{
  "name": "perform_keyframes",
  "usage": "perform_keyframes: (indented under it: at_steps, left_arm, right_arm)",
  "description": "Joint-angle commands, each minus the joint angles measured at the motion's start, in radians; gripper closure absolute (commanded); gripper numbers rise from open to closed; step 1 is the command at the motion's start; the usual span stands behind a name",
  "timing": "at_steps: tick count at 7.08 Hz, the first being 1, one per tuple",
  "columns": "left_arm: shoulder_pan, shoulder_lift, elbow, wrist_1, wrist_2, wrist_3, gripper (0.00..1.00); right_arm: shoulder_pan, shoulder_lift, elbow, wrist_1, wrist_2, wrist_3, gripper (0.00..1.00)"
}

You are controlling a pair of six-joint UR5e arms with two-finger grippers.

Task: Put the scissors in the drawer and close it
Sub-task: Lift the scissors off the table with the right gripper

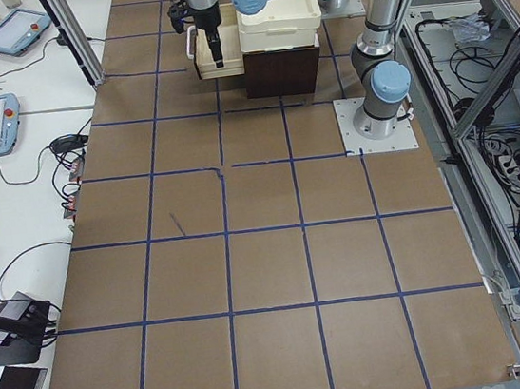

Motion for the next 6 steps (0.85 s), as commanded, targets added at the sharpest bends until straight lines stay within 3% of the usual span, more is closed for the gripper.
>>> perform_keyframes:
  at_steps: [1,4,6]
  left_arm:
    - [0.0,0.0,0.0,0.001,-0.001,0.004,0.0]
    - [0.0,0.0,0.001,0.019,0.002,0.031,0.0]
    - [0.0,0.0,0.006,0.026,0.002,0.033,0.0]
  right_arm:
    - [0.024,-0.066,-0.079,0.037,0.013,0.114,0.91]
    - [0.149,-0.198,-0.141,0.159,0.035,0.458,0.95]
    - [0.344,-0.205,-0.307,0.37,0.033,0.667,0.95]
